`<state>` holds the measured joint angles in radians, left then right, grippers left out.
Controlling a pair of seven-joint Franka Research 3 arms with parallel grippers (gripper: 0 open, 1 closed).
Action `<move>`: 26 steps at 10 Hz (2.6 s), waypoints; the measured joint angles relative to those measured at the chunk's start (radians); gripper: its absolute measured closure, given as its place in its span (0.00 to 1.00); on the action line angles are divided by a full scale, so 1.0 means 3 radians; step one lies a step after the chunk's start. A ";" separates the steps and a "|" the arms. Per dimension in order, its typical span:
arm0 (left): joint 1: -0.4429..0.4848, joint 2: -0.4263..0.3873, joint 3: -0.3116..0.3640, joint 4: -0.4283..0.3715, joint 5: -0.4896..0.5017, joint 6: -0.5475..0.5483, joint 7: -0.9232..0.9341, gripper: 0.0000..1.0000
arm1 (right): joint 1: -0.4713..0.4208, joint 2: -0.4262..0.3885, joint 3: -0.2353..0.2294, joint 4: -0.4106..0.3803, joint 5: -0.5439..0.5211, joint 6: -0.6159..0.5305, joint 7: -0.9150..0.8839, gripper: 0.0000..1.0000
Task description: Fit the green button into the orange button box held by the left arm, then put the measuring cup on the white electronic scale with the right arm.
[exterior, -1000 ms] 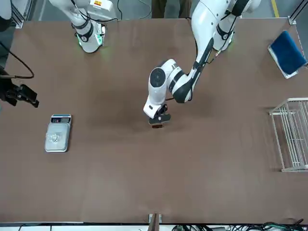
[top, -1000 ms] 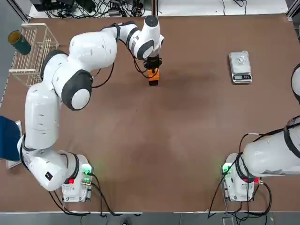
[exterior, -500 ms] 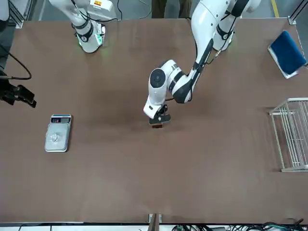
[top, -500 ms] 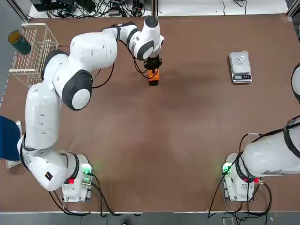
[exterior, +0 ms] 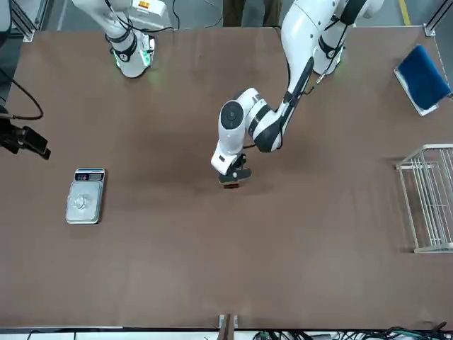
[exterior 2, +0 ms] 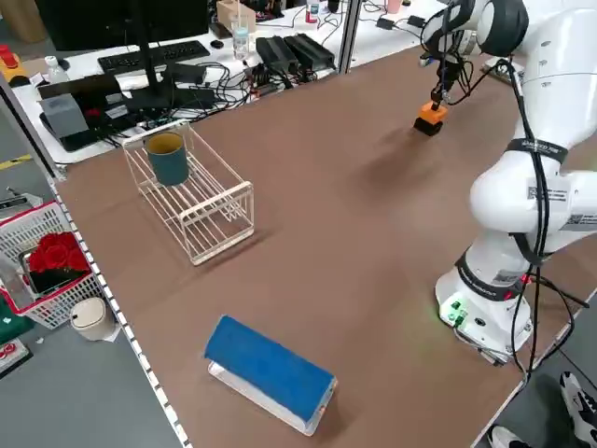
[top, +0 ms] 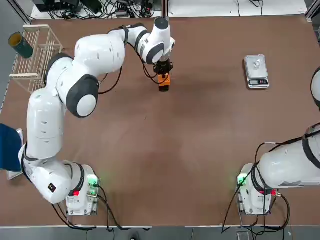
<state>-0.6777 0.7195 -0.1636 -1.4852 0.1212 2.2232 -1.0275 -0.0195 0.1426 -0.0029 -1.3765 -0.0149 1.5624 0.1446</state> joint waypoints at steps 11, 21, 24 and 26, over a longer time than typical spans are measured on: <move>-0.0022 0.0027 -0.0002 0.0004 0.0093 0.0019 -0.0069 0.99 | 0.0025 0.0007 -0.0022 0.0012 0.0002 -0.0037 0.0010 0.00; -0.0001 0.0030 0.0006 0.0042 0.0093 0.0059 -0.0070 0.99 | 0.0021 0.0024 -0.0034 0.0011 0.0002 -0.0100 0.0011 0.00; 0.0005 0.0030 0.0007 0.0045 0.0093 0.0059 -0.0070 0.99 | 0.0021 0.0024 -0.0033 0.0011 0.0002 -0.0100 0.0011 0.00; 0.0007 0.0030 0.0008 0.0048 0.0093 0.0058 -0.0070 0.99 | 0.0024 0.0024 -0.0031 0.0011 0.0002 -0.0100 0.0011 0.00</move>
<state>-0.6754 0.7286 -0.1611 -1.4707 0.1490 2.2405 -1.0484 -0.0124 0.1498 -0.0122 -1.3732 -0.0143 1.5324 0.1480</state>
